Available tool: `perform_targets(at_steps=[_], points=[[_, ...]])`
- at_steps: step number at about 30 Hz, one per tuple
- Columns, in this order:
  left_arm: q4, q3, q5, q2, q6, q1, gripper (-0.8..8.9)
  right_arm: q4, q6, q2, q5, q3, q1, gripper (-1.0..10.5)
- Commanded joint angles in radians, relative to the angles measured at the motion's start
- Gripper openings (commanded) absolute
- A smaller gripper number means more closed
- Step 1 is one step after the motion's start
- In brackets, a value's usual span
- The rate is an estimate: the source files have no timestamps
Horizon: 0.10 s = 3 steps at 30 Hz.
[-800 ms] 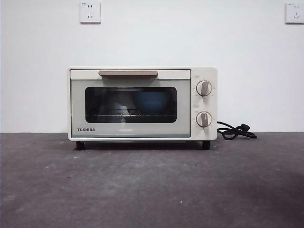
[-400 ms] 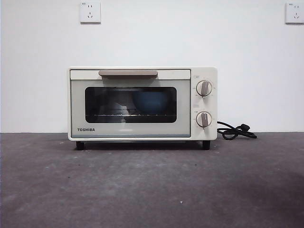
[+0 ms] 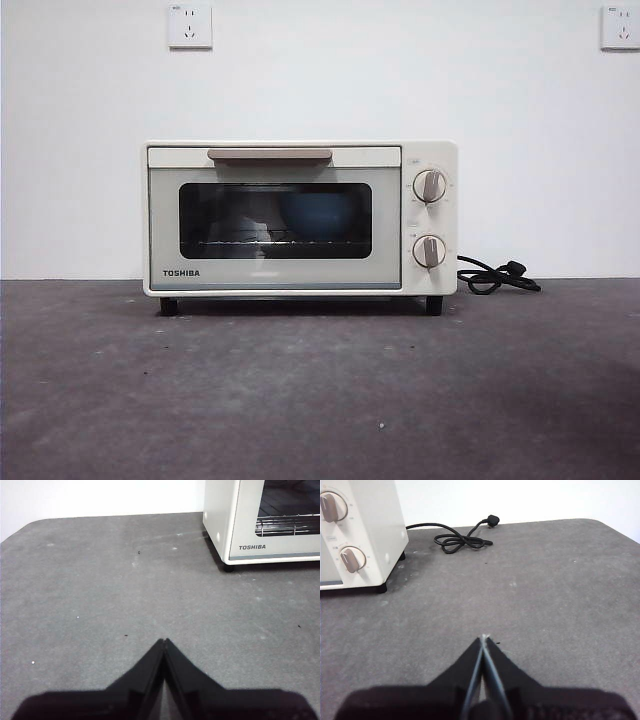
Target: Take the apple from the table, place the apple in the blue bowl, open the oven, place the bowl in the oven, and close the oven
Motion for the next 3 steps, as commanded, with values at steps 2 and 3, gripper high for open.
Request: perform_targets(at_steps=[2,3], points=[[0.008,-0.010,0.004,0.000,-0.011,0.000,-0.03,0.007,-0.003,-0.002,0.004,-0.010,0.001,0.0],[0.008,-0.010,0.004,0.000,-0.011,0.000,-0.03,0.007,-0.003,-0.002,0.004,-0.010,0.001,0.0]])
